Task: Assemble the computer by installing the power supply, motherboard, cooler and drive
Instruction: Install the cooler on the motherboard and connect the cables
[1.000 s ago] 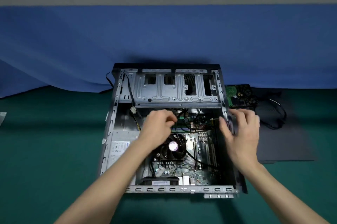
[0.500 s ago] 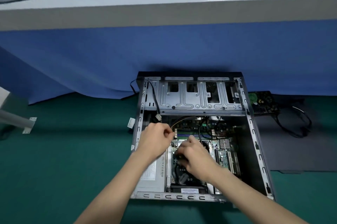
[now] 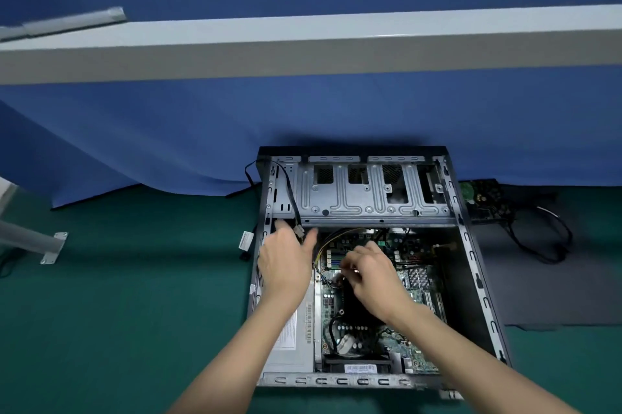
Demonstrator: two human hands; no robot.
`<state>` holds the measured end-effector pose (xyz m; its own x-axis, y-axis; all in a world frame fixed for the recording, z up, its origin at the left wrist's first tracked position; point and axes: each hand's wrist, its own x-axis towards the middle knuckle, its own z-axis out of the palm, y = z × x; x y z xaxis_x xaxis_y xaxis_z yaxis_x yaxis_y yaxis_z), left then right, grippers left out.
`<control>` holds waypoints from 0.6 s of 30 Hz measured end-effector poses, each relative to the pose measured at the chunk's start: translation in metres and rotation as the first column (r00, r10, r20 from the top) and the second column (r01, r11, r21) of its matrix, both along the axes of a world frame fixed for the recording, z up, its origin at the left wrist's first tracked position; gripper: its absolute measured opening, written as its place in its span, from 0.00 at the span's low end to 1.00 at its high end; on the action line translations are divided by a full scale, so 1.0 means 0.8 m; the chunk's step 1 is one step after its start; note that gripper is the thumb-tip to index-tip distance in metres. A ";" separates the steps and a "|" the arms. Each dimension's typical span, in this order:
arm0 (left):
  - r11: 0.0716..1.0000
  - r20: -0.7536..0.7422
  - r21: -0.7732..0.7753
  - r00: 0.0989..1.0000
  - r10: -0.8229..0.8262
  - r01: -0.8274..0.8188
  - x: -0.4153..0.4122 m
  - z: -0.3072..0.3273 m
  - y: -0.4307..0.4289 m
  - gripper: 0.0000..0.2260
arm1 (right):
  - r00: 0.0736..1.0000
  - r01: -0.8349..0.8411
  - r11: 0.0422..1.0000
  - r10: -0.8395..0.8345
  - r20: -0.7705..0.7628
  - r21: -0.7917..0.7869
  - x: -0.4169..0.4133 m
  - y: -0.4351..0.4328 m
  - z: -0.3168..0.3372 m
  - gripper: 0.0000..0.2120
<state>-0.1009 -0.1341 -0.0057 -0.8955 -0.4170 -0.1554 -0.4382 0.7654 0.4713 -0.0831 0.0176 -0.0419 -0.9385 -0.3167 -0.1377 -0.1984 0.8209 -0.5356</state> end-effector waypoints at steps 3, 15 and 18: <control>0.994 -0.012 0.087 0.998 0.060 -0.059 -0.010 0.004 -0.001 0.17 | 0.997 0.068 0.996 -0.067 0.023 -0.062 -0.008 -0.007 0.007 0.08; 0.958 -0.007 0.221 0.982 -0.187 0.184 0.020 0.038 0.006 0.08 | 0.935 0.176 0.870 -0.001 0.355 -0.461 -0.012 -0.014 0.043 0.19; 0.858 -0.029 0.390 0.936 -0.351 0.334 0.025 0.046 0.021 0.08 | 0.895 0.262 0.724 0.066 0.442 -0.638 -0.005 -0.003 0.050 0.13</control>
